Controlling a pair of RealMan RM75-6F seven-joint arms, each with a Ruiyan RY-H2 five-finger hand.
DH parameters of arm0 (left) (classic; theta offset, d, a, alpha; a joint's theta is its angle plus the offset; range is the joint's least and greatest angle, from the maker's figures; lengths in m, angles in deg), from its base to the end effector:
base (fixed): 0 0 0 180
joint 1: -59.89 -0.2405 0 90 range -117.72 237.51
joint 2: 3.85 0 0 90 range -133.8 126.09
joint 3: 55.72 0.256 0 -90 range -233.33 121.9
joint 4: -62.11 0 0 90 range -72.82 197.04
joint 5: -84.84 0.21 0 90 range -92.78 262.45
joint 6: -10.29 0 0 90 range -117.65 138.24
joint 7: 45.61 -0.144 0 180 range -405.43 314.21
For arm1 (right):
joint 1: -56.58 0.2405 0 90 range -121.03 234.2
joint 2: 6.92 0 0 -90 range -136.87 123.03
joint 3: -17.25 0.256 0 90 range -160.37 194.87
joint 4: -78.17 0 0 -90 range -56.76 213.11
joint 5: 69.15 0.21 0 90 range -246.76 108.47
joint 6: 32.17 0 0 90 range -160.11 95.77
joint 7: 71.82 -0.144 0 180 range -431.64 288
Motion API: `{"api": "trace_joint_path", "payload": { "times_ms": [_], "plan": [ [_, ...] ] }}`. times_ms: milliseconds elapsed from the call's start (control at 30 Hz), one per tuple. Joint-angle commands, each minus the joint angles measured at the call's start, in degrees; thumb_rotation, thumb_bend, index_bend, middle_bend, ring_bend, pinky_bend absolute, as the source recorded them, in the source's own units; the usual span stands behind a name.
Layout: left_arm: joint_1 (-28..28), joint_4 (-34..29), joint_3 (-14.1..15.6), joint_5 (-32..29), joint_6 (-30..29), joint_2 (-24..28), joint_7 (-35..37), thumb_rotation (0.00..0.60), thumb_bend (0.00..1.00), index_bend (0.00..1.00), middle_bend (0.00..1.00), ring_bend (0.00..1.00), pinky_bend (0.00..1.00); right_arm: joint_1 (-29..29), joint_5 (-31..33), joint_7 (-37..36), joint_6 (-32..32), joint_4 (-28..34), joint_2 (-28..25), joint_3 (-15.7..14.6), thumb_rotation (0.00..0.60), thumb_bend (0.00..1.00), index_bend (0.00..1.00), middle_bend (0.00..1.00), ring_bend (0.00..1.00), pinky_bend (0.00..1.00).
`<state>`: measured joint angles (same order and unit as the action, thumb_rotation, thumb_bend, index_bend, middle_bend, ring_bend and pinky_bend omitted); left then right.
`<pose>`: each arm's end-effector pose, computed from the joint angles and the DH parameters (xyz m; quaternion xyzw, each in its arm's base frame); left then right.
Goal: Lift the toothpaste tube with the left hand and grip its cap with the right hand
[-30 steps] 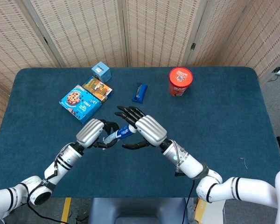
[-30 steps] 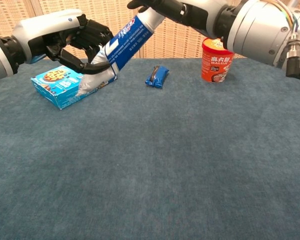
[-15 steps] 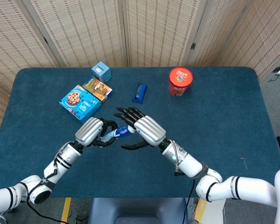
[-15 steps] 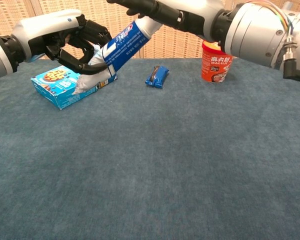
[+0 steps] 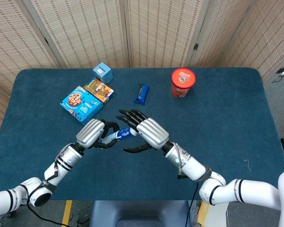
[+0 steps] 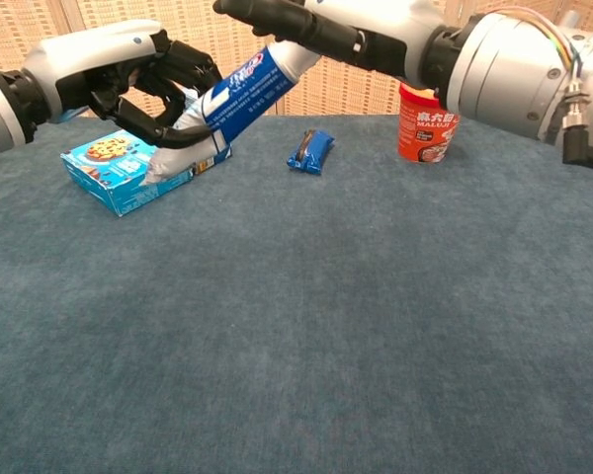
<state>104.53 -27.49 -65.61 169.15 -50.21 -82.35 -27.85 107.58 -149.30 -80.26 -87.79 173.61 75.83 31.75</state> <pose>-0.1045 0.3437 0.0443 -0.6974 -0.4113 -0.5353 0.2406 -0.0304 -0.3339 0.0206 0.7228 -0.3840 0.5432 0.1873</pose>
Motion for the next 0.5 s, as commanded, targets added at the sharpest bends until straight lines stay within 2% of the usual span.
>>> {"api": "trace_joint_path", "payload": {
  "times_ms": [33,300,500],
  "plan": [
    [-0.4,0.6,0.7,0.5,-0.3,0.0,-0.2,0.600,0.60,0.80,0.88,0.77,0.54,-1.4,-0.8,-1.0,-1.4,1.1,-1.8,-0.5,0.044,0.00,0.00,0.00,0.00,0.00],
    [-0.4,4.8,2.8,1.2,0.8,-1.9,-5.8,0.600,0.60,0.80,0.88,0.75,0.53,-4.9,-1.6,-2.6,-4.1,4.2,-7.6,-1.4,0.049,0.00,0.00,0.00,0.00,0.00],
    [1.6,9.0,4.3,-1.4,7.1,-5.2,-15.3,0.600,0.60,0.76,0.87,0.73,0.50,-7.7,-2.1,-2.7,-6.5,5.4,-11.1,-2.1,0.046,0.00,0.00,0.00,0.00,0.00]
  ]
}}
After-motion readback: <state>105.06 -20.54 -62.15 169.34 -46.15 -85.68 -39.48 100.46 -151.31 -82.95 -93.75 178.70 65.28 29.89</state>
